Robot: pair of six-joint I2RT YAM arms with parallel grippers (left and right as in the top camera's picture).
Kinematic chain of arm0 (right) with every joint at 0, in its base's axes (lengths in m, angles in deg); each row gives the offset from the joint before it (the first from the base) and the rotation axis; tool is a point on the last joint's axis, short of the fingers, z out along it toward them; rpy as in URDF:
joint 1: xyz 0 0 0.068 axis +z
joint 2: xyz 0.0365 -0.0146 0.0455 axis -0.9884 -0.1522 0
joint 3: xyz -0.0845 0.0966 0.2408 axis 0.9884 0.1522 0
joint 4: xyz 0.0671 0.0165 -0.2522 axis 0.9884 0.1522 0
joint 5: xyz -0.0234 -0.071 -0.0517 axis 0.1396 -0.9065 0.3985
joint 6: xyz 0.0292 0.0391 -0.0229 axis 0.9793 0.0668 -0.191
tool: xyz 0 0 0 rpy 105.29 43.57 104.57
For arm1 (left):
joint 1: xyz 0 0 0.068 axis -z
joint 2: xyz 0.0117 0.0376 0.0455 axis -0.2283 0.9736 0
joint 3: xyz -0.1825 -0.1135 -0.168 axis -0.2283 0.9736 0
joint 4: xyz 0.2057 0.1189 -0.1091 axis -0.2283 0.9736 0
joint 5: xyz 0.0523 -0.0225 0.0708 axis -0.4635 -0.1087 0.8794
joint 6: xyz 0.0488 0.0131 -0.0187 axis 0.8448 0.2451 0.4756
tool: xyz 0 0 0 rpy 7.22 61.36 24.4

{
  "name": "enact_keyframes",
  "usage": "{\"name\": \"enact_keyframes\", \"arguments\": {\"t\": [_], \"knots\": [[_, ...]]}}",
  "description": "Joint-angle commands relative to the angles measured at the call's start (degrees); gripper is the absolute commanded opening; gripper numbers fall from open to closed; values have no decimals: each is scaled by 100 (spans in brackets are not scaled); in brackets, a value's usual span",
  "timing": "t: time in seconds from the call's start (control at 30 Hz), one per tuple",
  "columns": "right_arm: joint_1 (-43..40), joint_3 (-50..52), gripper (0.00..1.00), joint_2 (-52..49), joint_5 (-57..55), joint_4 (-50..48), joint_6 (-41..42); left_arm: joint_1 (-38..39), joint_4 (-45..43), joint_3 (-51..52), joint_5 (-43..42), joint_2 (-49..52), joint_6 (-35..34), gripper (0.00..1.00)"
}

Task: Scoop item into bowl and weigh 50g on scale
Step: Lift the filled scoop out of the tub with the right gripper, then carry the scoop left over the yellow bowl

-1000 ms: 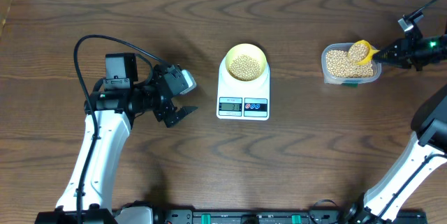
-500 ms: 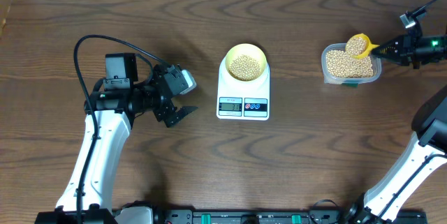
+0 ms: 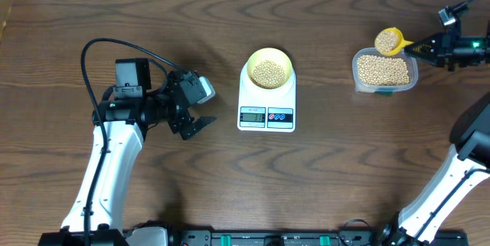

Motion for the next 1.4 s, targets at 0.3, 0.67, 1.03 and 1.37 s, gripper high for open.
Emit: {"name": "enact_keyframes", "arguments": {"t": [0.3,0.67,1.03,1.37], "knots": [[1023,22,1,151,719,-190,-133,-20,-2,-35,13,22,57,97],[1978,22,1,151,734,-280,-133,-20,-2,-35,13,22,57,97],[2743,22,1,151,647,-461,-136,-20,-2,-35,13,22,57,98],[3368,22,1,151,-286,-881,87,-20,-2,-35,13,22,57,98]]}}
